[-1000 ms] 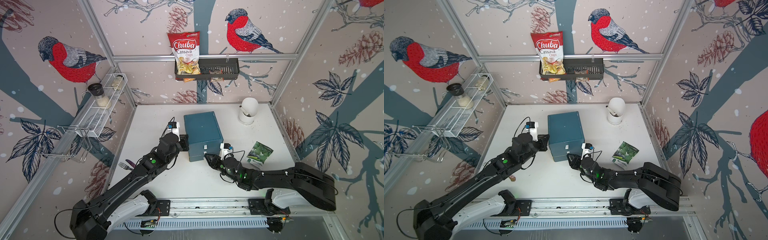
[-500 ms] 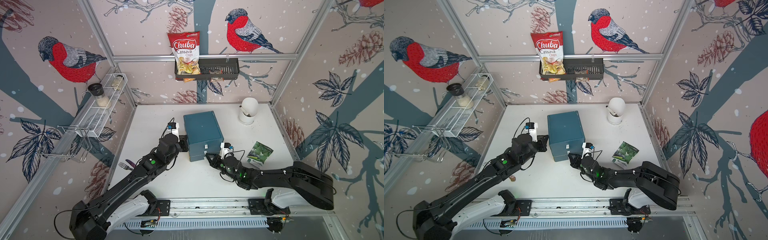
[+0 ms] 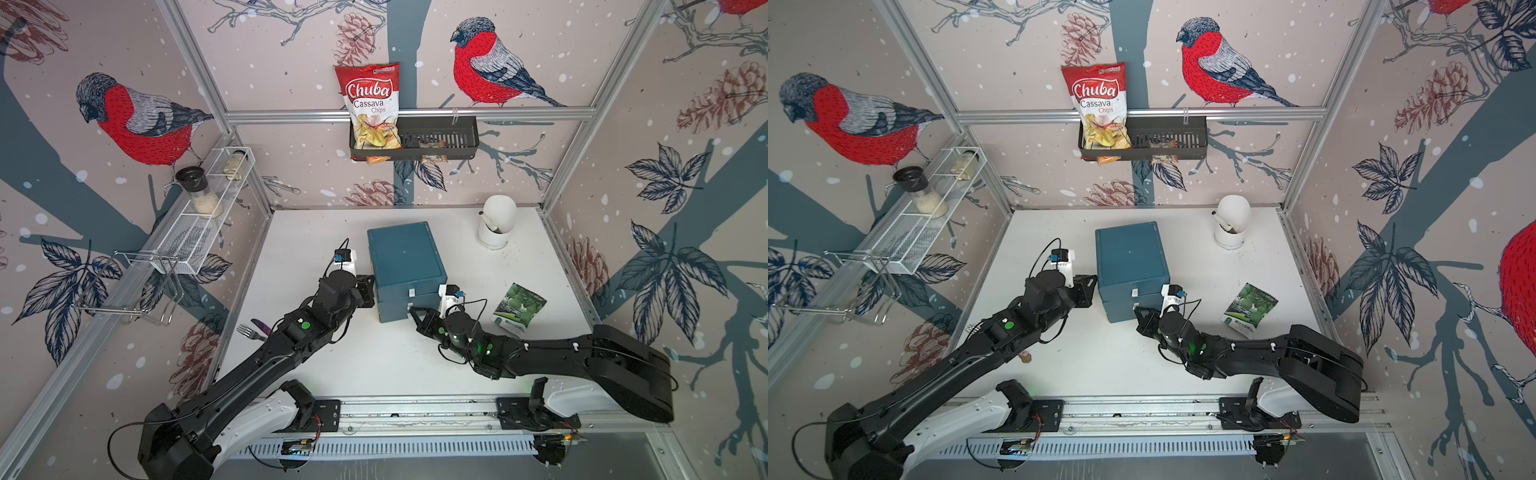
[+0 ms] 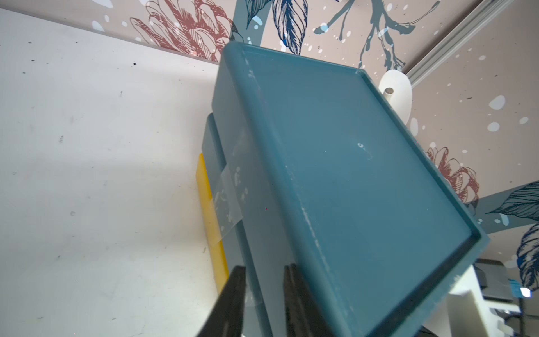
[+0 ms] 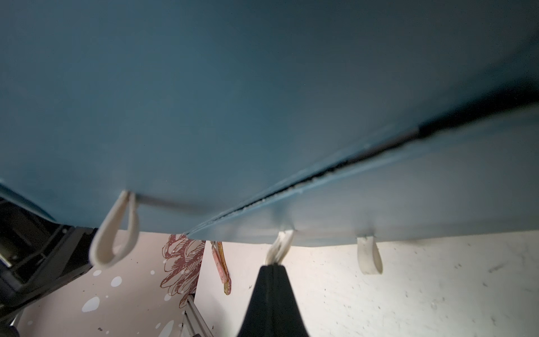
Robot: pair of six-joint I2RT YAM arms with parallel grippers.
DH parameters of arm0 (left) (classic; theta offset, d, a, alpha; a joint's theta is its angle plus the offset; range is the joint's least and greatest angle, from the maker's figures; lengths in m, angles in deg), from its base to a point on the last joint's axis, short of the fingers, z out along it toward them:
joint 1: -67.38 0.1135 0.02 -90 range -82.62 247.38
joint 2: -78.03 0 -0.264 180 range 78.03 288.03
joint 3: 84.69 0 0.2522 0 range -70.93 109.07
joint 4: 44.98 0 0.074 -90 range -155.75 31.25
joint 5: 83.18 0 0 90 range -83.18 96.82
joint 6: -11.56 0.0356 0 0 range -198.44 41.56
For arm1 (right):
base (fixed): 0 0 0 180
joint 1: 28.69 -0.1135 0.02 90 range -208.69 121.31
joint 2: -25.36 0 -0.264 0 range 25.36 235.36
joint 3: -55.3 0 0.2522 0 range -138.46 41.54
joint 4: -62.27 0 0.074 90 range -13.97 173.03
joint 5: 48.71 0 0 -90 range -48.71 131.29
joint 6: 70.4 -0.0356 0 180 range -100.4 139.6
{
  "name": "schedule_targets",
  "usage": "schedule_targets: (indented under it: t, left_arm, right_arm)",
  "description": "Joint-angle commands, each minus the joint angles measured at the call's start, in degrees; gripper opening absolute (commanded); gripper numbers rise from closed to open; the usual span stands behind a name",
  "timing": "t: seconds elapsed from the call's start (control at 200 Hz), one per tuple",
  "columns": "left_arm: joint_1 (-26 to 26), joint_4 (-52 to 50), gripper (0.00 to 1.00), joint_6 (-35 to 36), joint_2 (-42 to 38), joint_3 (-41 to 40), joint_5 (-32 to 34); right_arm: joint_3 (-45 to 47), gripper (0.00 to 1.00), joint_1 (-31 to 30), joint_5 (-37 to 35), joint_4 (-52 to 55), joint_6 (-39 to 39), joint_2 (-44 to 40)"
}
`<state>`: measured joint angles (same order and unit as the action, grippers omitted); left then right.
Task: Take the seed bags out of the drawer
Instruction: Open the drawer in the storage box.
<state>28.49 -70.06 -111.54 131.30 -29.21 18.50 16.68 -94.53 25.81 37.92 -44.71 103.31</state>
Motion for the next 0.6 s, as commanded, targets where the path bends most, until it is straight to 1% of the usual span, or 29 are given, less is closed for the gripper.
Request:
schedule_targets:
  t: [0.0, 0.045, 0.155, 0.245, 0.37, 0.49, 0.595]
  left_arm:
    - [0.5, 0.3, 0.47, -1.7, -0.4, 0.1, -0.1]
    - [0.6, 0.3, 0.51, -2.2, -0.3, 0.3, -0.2]
    - [0.7, 0.8, 0.52, -3.0, 0.5, 0.6, -1.2]
    - [0.8, 1.6, 0.55, -3.6, 0.8, 0.7, -2.8]
    - [0.9, 2.7, 0.62, -4.5, 0.3, 0.3, -3.6]
    - [1.2, 2.1, 0.65, -5.5, 0.0, 0.6, -3.0]
    - [1.2, 1.6, 0.66, -6.3, -0.5, 1.1, -3.3]
  right_arm:
    - [-0.8, 0.0, -1.8, 0.1, 4.1, 0.9, -0.8]
    - [-0.8, 0.0, -2.4, -0.5, 4.9, 0.9, -1.2]
    - [-1.2, 0.0, -3.5, -1.9, 8.1, 0.9, -2.7]
    - [-1.7, 0.0, -4.9, -3.5, 11.5, 0.8, -4.2]
    - [-3.7, 0.0, -7.3, -6.1, 20.1, 0.3, -5.9]
    - [-6.0, 0.0, -9.6, -8.2, 29.9, -1.2, -8.7]
    - [-7.2, 0.0, -11.9, -9.7, 37.7, -3.2, -10.9]
